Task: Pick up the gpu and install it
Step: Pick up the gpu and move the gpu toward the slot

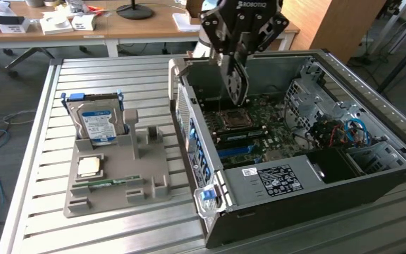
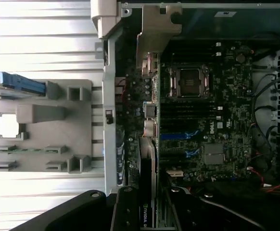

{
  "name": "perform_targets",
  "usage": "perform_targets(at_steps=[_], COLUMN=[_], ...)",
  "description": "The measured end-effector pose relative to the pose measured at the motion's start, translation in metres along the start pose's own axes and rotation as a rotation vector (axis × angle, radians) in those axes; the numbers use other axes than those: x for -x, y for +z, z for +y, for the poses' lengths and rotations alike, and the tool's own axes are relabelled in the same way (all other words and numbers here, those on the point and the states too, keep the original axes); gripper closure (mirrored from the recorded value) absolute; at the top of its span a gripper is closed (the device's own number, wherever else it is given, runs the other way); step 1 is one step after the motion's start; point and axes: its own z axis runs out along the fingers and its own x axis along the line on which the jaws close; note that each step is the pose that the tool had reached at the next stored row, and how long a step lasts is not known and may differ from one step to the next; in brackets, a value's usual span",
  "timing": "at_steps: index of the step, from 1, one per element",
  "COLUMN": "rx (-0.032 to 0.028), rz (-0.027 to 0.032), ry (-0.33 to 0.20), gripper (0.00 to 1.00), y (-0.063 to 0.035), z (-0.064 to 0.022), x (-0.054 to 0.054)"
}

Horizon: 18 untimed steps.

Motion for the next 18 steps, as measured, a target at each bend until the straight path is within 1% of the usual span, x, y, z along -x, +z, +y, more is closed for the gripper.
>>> perform_targets(at_steps=[14, 18], rx=[-0.0001, 0.0001], rz=[0.0029, 0.0033], ry=[0.000, 0.000], gripper=[0.74, 0.74], y=[0.0013, 0.0017], z=[0.0031, 0.0039], x=[0.064, 0.080])
